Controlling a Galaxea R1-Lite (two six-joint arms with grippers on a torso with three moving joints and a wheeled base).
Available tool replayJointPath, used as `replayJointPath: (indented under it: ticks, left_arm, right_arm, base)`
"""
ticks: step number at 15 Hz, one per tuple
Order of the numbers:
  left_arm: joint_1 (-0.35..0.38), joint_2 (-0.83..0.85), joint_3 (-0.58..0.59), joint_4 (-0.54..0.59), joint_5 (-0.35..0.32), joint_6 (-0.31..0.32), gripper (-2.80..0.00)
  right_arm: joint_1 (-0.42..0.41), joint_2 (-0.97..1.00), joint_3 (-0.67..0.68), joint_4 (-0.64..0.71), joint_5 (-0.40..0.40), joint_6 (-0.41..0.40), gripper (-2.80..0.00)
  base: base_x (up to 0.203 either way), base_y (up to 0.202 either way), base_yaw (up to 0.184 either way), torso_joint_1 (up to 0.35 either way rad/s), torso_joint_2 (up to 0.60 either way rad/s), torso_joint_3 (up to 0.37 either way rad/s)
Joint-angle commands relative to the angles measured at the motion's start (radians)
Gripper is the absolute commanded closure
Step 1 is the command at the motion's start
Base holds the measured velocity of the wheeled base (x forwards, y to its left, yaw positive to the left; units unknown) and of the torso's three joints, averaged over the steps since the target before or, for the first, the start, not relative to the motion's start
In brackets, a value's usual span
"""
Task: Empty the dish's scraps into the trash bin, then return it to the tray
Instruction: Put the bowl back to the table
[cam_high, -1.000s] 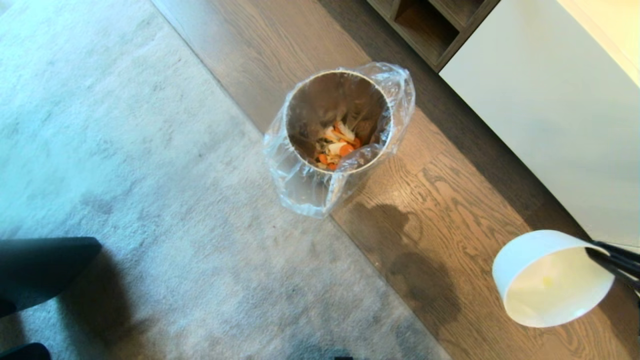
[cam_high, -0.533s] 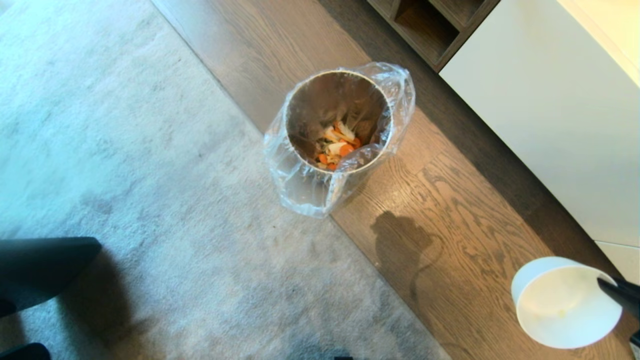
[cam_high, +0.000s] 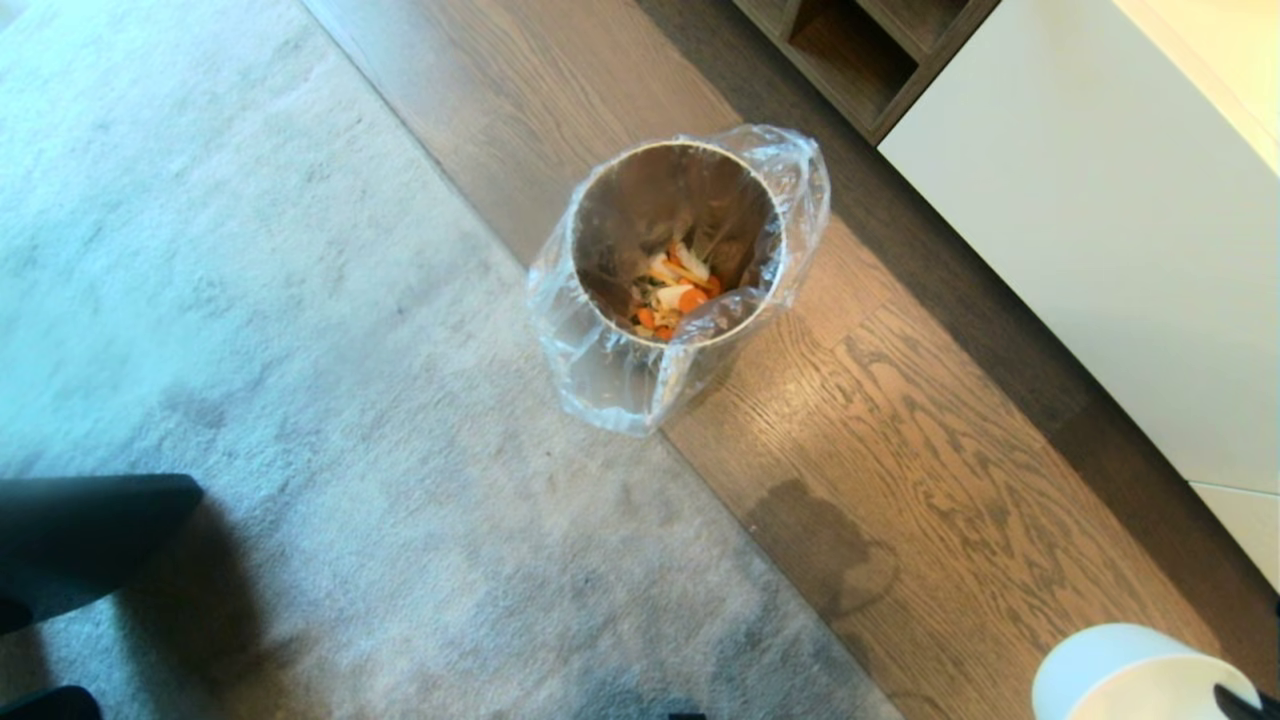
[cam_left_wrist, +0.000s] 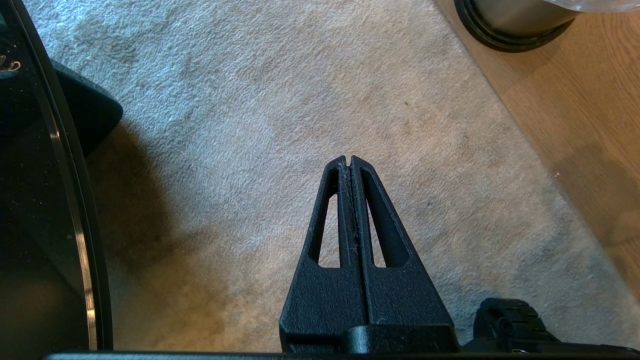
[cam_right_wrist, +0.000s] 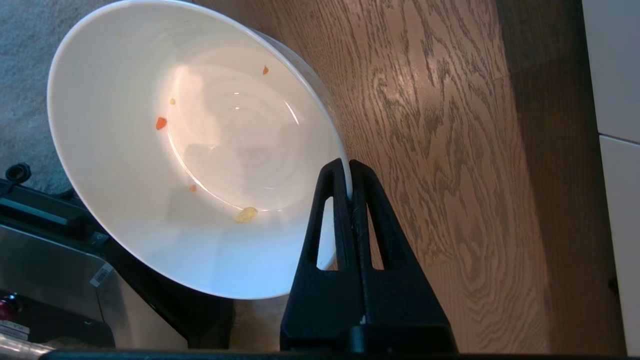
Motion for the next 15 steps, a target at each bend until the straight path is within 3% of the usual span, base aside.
replayJointPath:
  ticks: [1, 4, 8, 15]
  left_arm:
    - [0.000, 0.000, 0.000, -0.001, 0.000, -0.001, 0.00]
    - [0.000, 0.000, 0.000, -0.001, 0.000, -0.001, 0.00]
    - [0.000, 0.000, 0.000, -0.001, 0.000, -0.001, 0.00]
    - [0.000, 0.000, 0.000, -0.001, 0.000, -0.001, 0.00]
  right_arm:
    - [-0.003, -0.192, 0.013, 0.068, 0.000, 0.031, 0.00]
    - [0.017, -0.304, 0.004, 0.165, -0.022, 0.101, 0.00]
    - [0.044, -0.459, -0.005, 0.313, -0.135, 0.126, 0.00]
    - [0.046, -0.512, -0.001, 0.310, -0.145, 0.194, 0.00]
  base:
    - [0.000, 0.000, 0.000, 0.000, 0.00, 0.000]
    - [0.000, 0.000, 0.000, 0.000, 0.00, 0.000]
    - [0.000, 0.000, 0.000, 0.000, 0.00, 0.000]
    - [0.000, 0.000, 0.000, 0.000, 0.00, 0.000]
